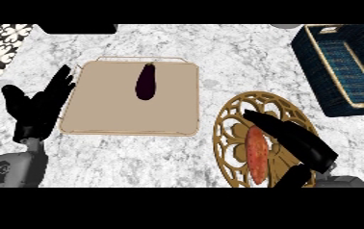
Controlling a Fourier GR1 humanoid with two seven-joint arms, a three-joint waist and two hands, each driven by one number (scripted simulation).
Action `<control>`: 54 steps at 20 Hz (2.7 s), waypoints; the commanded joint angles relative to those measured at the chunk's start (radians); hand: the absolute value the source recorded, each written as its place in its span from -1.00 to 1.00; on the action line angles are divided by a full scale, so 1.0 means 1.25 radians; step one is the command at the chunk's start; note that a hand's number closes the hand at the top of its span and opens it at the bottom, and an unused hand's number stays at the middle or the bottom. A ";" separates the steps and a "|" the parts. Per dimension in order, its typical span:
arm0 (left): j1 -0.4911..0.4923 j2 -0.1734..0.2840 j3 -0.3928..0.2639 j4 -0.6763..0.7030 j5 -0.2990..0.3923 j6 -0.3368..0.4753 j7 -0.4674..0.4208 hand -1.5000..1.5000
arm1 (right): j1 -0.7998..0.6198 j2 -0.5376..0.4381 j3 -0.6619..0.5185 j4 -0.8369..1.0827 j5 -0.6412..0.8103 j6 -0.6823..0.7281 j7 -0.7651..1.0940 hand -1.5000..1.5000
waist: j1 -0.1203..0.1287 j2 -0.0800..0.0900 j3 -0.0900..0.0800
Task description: Pick the sweet potato from the placemat and place it in the basket
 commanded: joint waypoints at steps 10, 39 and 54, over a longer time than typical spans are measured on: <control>0.035 0.003 0.038 -0.060 0.003 -0.044 0.039 0.00 | 0.010 0.009 0.073 0.003 0.138 -0.040 -0.049 1.00 | 0.002 -0.001 0.000; -0.113 -0.043 -0.036 0.024 -0.040 -0.052 0.013 0.00 | -0.747 0.199 -0.375 0.349 0.550 -0.795 0.954 1.00 | 0.131 0.041 -0.005; -0.130 -0.068 -0.049 0.025 -0.063 -0.016 0.026 0.00 | -1.082 0.012 -0.492 0.705 0.836 -0.792 1.123 1.00 | 0.108 0.040 -0.002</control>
